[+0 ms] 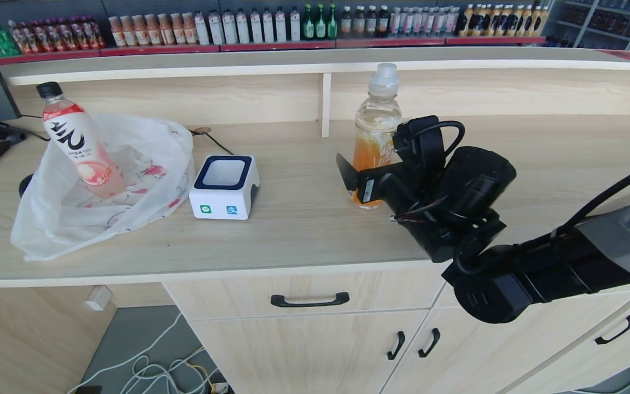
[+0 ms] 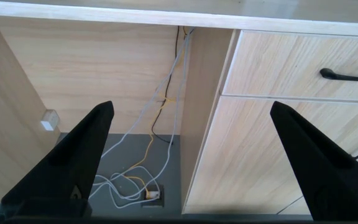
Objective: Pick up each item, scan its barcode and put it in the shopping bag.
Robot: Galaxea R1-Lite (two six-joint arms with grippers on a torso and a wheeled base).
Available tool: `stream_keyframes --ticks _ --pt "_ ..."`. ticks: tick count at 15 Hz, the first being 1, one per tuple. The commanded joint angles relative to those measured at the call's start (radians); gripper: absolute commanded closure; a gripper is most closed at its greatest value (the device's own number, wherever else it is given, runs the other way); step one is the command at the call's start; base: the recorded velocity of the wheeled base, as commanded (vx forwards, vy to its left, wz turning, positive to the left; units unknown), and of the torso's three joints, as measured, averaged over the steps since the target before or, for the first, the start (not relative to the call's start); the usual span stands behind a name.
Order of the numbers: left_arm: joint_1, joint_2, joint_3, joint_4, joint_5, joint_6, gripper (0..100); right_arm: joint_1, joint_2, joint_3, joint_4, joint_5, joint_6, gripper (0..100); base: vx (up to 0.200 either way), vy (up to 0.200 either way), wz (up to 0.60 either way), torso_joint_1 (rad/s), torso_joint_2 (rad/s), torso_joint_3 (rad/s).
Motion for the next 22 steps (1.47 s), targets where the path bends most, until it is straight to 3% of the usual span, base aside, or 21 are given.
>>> stream_keyframes --ticks 1,6,17,22 --pt "0.000 0.000 0.000 0.000 0.001 0.000 0 -0.010 0.028 -0.033 -0.001 0.001 -0.001 0 0.000 0.000 0.00 0.000 0.00 0.000" --pt "0.000 0.000 0.000 0.000 0.000 0.000 0 -0.039 0.055 -0.157 0.089 0.017 -0.001 0 0.000 0.000 0.00 0.000 0.00 0.000" --pt "0.000 0.000 0.000 0.000 0.000 0.000 0 -0.042 0.078 -0.194 0.089 0.007 -0.015 0 0.000 0.000 0.00 0.000 0.00 0.000" --pt "0.000 0.000 0.000 0.000 0.001 0.000 0 -0.039 0.078 -0.189 0.088 -0.075 -0.013 0 0.000 0.000 0.00 0.000 0.00 0.000"
